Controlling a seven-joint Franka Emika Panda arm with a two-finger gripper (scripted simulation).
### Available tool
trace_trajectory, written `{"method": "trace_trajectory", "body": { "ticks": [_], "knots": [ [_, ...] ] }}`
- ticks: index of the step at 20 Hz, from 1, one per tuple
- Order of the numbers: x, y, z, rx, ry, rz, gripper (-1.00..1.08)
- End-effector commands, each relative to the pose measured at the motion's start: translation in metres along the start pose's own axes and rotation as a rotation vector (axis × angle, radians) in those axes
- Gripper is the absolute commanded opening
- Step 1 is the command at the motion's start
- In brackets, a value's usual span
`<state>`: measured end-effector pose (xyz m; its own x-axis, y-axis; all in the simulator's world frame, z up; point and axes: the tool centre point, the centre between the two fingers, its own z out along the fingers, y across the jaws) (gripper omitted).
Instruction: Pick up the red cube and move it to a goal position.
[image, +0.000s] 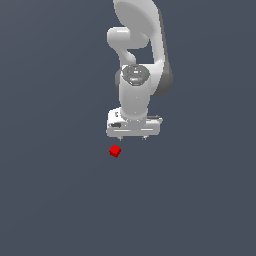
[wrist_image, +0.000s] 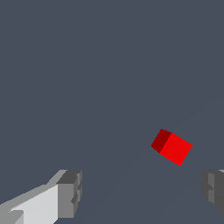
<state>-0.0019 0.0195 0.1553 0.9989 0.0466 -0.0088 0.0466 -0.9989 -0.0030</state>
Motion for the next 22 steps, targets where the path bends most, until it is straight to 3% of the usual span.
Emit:
{"method": "trace_trajectory", "body": {
  "ticks": [1,11,22],
  "knots": [
    [0.000,0.000,0.000,0.000,0.000,0.000,1.00],
    [0.001,0.016,0.025,-0.001,0.002,0.100,1.00],
    [-0.007,0.066,0.102,-0.004,0.008,0.413,1.00]
  ]
}}
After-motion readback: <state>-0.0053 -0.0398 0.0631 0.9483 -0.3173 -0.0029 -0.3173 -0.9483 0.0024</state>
